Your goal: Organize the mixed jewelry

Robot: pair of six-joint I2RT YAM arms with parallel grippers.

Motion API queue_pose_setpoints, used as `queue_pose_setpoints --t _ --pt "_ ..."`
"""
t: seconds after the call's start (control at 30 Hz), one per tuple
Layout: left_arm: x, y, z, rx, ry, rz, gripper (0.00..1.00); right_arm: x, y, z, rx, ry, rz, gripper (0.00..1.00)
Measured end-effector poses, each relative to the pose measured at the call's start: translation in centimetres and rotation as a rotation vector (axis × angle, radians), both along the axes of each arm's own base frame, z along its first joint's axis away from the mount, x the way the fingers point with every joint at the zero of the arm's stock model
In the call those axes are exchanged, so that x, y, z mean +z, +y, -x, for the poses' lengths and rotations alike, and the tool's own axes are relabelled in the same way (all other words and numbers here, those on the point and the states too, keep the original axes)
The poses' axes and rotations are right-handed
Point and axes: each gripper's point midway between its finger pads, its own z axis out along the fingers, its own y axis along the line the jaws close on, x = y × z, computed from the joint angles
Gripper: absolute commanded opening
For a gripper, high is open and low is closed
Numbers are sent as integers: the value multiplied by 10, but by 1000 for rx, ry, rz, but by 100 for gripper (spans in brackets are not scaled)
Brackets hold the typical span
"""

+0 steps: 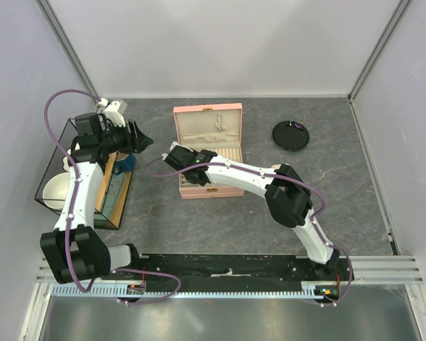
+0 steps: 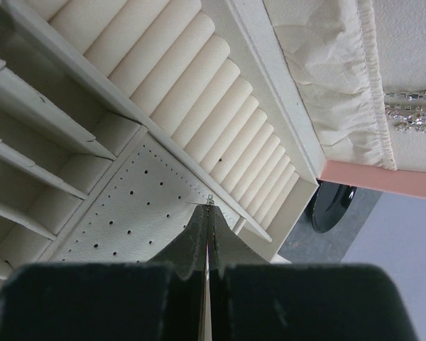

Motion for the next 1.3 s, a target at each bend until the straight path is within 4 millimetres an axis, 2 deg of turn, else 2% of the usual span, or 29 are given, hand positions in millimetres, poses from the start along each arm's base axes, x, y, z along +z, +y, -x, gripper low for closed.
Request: queue_pose_setpoints --t 1.3 --pt "1 -1 1 -9 -1 11 59 -6 -5 3 1 13 24 0"
